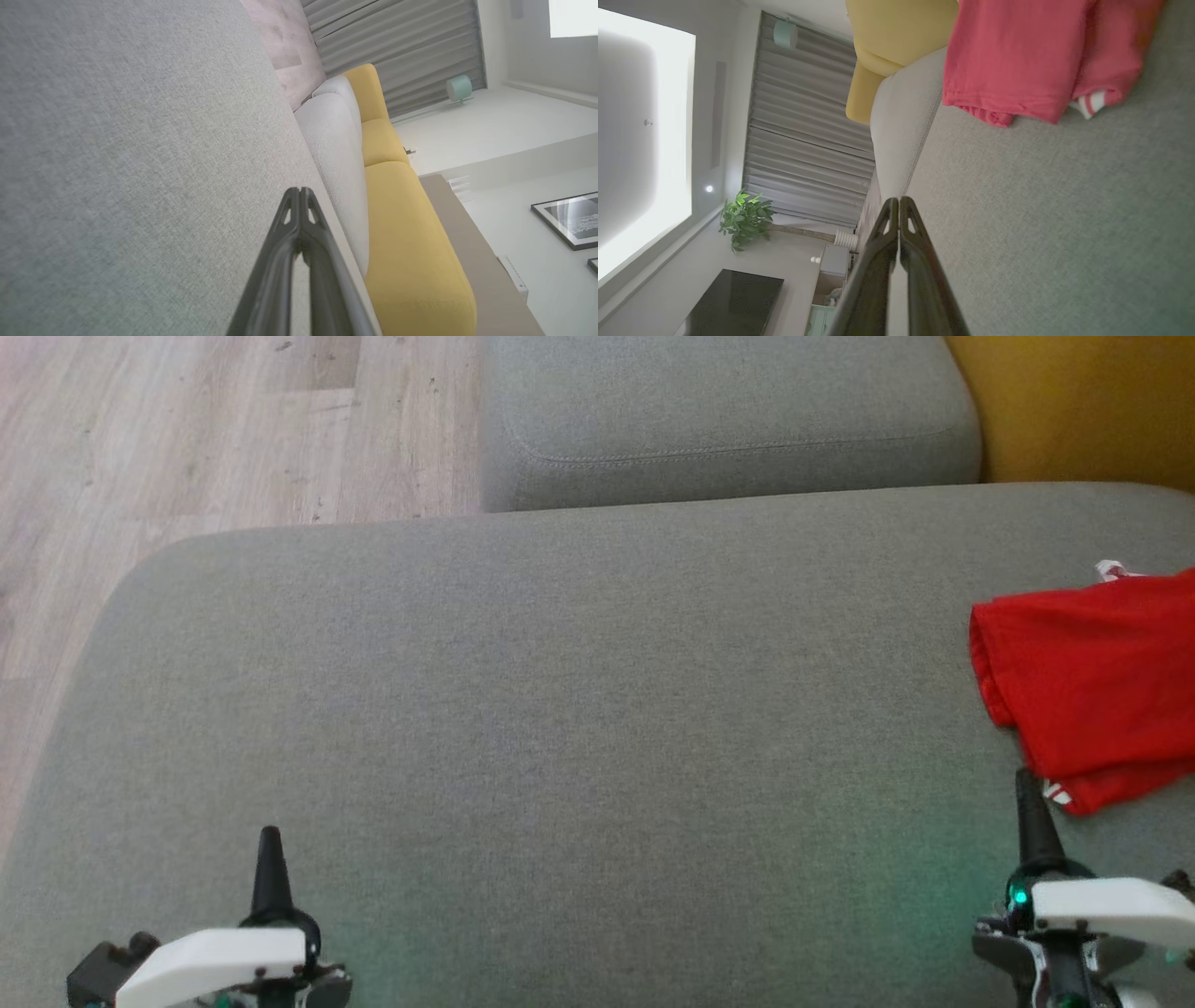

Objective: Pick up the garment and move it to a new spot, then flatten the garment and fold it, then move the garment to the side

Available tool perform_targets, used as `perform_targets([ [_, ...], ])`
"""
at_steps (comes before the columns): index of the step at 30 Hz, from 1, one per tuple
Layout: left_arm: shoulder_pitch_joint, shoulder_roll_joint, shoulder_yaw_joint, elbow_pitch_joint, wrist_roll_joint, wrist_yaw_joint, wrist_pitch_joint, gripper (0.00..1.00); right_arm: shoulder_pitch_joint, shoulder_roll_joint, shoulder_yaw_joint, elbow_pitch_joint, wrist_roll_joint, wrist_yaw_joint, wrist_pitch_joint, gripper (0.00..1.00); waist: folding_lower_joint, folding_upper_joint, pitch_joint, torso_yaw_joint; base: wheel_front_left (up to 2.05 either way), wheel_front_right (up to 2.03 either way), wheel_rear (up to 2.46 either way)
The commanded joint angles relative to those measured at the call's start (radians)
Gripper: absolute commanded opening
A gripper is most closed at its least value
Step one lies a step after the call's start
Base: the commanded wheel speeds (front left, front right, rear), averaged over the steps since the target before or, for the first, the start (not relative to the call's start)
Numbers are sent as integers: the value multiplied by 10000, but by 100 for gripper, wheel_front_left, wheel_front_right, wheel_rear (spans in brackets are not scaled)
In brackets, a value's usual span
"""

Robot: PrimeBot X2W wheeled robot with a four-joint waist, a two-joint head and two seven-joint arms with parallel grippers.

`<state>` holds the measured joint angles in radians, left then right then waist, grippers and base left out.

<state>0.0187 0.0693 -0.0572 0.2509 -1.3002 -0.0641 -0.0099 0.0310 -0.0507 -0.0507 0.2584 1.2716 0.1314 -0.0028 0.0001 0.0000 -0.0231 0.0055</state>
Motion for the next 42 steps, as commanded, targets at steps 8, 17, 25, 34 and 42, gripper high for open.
perform_targets([
  [8, -750, 125, 644, -225, -1054, -254, 263, 0, -827, -247, 1, -283, 1133, -6, 264, 0, -1, 0, 73, -15, 0, 0, 0],
  [17, -980, 116, 955, -155, -2185, -450, 566, 0, -1080, -245, -137, -223, 2334, -7, 560, 0, -1, 0, 164, -34, 0, 0, 0],
  [25, -1164, 107, 1206, -99, -3084, -606, 810, 0, -1282, -241, -250, -175, 3289, -7, 798, 0, -1, 0, 236, -49, 0, 0, 0],
  [34, -1235, 87, 1325, -76, -3405, -665, 922, 0, -1360, -225, -313, -155, 3635, -7, 905, 0, -1, 0, 263, -55, 0, 0, 0],
  [42, -1238, 62, 1360, -74, -3376, -665, 950, 0, -1363, -203, -343, -153, 3609, -7, 929, 0, -1, 0, 263, -55, 0, 0, 0],
])
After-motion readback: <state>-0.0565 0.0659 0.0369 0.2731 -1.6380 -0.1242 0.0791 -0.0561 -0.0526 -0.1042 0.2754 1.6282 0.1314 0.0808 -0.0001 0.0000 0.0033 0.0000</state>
